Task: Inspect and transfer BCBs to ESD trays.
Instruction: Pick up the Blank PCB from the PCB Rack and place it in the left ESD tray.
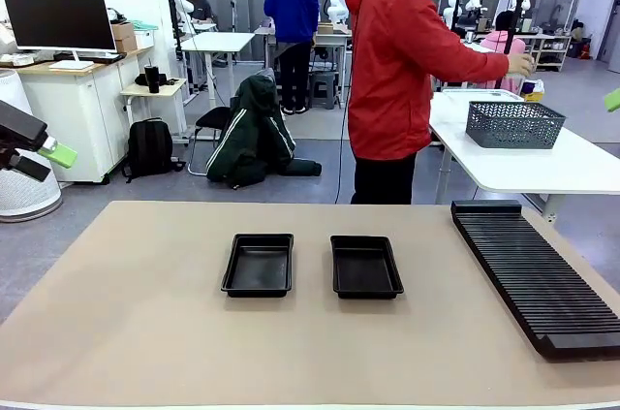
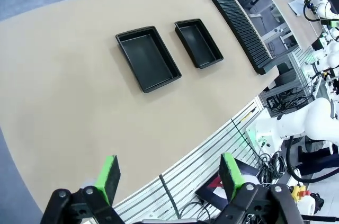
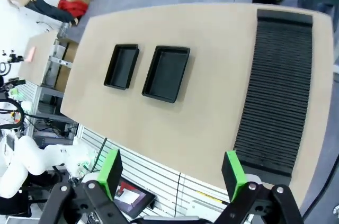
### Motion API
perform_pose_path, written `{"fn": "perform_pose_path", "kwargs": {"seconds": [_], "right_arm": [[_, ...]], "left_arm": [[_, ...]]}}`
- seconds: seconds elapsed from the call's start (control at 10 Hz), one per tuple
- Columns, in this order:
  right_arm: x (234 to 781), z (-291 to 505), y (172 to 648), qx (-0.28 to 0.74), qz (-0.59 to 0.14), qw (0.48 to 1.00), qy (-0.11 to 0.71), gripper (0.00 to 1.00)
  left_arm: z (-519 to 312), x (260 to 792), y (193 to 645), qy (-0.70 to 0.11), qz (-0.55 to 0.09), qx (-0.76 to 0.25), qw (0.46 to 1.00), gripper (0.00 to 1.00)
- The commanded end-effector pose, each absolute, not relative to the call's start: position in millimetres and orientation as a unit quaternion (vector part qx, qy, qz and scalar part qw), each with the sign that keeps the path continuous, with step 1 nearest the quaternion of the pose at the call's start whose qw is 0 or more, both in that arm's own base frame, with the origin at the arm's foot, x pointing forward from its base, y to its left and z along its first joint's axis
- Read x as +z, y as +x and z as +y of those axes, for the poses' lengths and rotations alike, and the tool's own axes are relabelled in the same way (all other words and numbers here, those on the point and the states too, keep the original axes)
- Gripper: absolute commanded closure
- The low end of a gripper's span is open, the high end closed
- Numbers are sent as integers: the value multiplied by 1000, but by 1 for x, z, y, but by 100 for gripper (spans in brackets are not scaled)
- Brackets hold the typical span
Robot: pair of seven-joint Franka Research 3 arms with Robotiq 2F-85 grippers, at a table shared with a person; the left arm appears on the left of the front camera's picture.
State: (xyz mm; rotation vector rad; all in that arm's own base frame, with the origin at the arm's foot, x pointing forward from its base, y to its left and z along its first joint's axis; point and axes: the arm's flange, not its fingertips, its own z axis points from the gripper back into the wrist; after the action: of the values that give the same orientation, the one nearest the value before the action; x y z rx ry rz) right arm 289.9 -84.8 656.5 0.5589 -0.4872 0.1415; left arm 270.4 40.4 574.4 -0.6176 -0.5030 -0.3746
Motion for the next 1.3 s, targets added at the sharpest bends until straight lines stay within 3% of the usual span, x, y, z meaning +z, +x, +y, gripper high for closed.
{"fn": "perform_pose_path", "kwargs": {"seconds": [0.0, 1.0, 1.2], "right_arm": [[670, -82, 288, 92, -243, 925, 276, 0], [684, -80, 293, 77, -247, 932, 255, 0], [684, -80, 293, 77, -247, 932, 255, 0]], "left_arm": [[43, 571, 267, -313, -244, -193, 897, 0], [38, 572, 268, -301, -240, -179, 905, 0], [38, 577, 266, -301, -246, -100, 916, 0]]}}
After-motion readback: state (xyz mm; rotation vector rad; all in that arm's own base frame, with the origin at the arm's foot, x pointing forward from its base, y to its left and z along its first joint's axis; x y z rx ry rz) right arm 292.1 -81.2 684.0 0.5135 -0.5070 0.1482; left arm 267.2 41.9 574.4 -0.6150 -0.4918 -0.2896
